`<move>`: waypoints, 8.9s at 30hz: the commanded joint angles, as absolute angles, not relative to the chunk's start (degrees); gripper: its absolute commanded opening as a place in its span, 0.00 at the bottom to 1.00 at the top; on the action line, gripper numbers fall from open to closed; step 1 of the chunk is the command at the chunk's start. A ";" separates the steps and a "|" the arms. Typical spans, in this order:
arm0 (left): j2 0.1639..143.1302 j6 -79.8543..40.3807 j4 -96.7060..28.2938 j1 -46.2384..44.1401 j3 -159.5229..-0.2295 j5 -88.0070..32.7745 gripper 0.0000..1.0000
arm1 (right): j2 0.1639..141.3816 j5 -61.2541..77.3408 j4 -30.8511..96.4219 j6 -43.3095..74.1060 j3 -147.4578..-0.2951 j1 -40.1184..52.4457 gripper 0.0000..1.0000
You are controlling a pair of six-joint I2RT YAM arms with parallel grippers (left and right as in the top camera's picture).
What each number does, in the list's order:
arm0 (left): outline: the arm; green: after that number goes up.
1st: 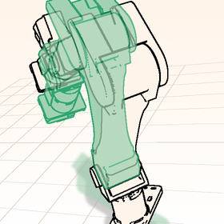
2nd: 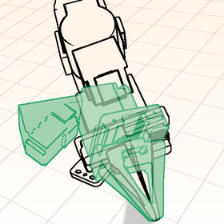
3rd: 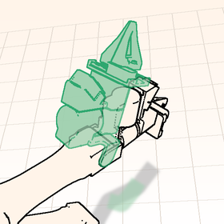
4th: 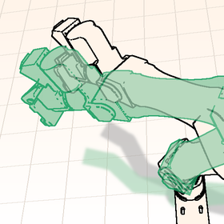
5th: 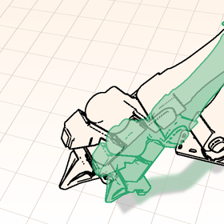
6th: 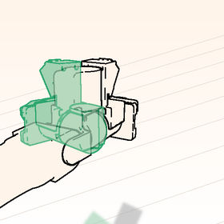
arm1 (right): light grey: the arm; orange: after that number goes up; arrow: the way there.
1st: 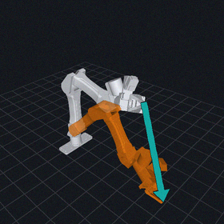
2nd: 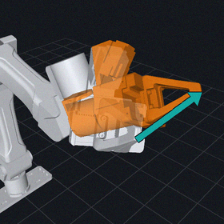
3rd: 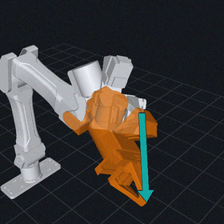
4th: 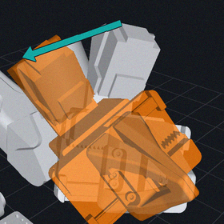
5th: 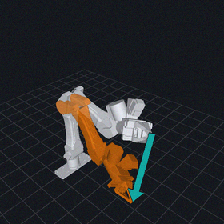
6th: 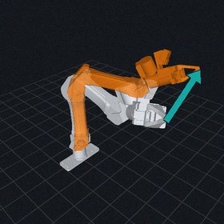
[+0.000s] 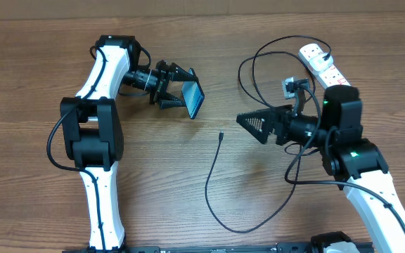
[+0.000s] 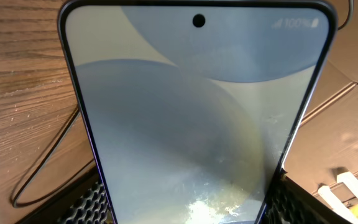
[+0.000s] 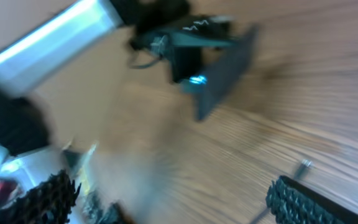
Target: Plug charger to phone and switch on socket
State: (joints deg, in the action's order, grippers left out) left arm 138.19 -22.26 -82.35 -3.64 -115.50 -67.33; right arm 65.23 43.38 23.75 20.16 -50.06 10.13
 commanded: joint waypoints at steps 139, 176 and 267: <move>138.72 -33.80 -76.16 -12.95 -116.53 -62.43 0.58 | 90.59 -18.83 15.29 43.72 -58.19 40.86 0.49; 138.72 -33.39 -76.60 -13.89 -116.53 -62.37 0.57 | 92.62 -20.97 13.74 46.30 -58.19 40.86 0.29; 89.60 -19.92 -79.92 -1.89 -116.51 -16.12 0.77 | 81.12 23.75 9.04 69.73 -58.26 21.23 0.04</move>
State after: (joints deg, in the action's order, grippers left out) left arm 89.76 -20.56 -79.94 -1.50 -115.87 -16.84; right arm 83.35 20.69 10.33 64.07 -56.86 21.45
